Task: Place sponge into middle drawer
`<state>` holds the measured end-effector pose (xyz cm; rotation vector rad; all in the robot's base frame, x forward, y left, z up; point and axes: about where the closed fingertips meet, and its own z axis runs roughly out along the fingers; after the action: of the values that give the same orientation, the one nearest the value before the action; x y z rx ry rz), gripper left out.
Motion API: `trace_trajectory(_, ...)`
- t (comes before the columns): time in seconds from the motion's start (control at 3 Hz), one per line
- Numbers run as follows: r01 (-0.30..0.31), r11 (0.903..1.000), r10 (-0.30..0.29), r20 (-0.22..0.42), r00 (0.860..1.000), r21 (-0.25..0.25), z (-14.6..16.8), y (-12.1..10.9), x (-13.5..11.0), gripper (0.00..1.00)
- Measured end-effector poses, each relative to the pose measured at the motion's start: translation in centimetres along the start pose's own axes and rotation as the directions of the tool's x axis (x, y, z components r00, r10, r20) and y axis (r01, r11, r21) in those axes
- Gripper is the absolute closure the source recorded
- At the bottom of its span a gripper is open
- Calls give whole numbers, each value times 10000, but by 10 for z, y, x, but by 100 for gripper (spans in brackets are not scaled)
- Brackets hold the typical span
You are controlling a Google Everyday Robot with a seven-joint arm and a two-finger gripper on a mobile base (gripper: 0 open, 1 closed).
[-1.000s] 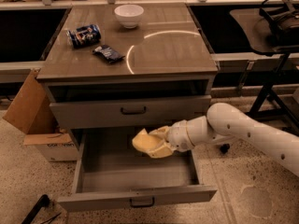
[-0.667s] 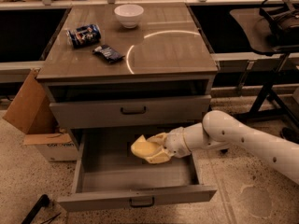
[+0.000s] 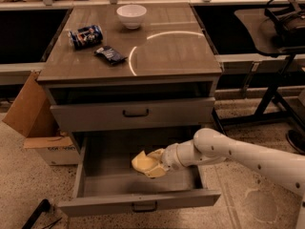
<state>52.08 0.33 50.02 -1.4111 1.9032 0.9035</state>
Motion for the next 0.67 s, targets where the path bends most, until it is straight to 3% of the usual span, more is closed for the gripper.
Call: trace_trajectory(0.67,-352,9986,360,-214,9991,403,18,-18,18,4)
